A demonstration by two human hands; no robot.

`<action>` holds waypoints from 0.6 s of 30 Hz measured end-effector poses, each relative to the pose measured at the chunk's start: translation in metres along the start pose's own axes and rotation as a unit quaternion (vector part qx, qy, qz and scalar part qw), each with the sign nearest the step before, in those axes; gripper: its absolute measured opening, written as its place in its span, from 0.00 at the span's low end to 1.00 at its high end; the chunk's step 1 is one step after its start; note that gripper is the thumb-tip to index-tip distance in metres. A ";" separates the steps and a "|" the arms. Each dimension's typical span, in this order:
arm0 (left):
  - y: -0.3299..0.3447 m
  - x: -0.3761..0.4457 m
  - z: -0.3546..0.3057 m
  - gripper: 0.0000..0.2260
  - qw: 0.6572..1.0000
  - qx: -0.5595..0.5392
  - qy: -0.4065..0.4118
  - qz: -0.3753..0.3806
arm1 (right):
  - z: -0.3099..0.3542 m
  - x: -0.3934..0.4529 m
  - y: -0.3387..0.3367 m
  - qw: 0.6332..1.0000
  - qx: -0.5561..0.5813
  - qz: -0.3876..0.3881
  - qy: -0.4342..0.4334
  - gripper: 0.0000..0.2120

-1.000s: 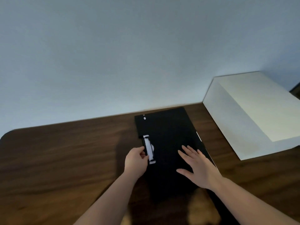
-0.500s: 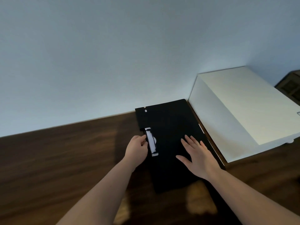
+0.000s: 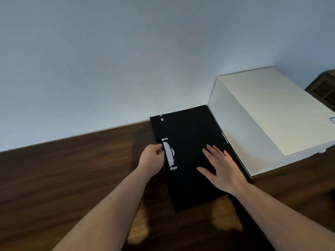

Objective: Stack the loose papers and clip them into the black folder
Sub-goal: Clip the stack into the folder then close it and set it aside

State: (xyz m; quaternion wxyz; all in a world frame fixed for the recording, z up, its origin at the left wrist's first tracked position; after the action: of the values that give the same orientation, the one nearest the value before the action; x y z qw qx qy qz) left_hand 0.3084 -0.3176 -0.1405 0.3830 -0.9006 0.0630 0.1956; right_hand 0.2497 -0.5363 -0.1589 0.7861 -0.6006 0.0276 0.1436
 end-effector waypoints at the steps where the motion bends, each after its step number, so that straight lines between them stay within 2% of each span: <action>1: -0.002 -0.001 -0.002 0.16 1.000 0.000 -0.003 0.000 | 0.001 0.000 -0.001 1.000 -0.004 0.006 0.000 0.44; 4: -0.012 -0.010 -0.007 0.12 1.000 0.012 0.000 -0.011 | 0.004 0.000 -0.005 1.000 -0.019 0.023 0.000 0.34; 8: -0.032 -0.026 -0.011 0.15 0.999 0.027 -0.006 -0.017 | 0.012 -0.003 -0.020 0.999 -0.031 0.039 -0.003 0.31; 18: -0.134 -0.111 -0.030 0.09 0.997 0.068 0.013 -0.041 | 0.075 -0.042 -0.118 0.999 -0.011 0.032 0.007 0.20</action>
State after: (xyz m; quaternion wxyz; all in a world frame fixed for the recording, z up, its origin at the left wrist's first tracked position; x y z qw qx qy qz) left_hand 0.2509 -0.2491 0.0118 0.4505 -0.8766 0.0446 0.1632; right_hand 0.2300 -0.5008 -0.0184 0.7741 -0.6091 0.0507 0.1649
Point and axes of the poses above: each hand's wrist, its own x-axis towards the middle knuckle, its own y-axis out of the palm, z = x × y, the point moved 4 cm from there along x, towards the middle knuckle, and after that the axes turned 7 degrees about -y, right-handed, at the moved point
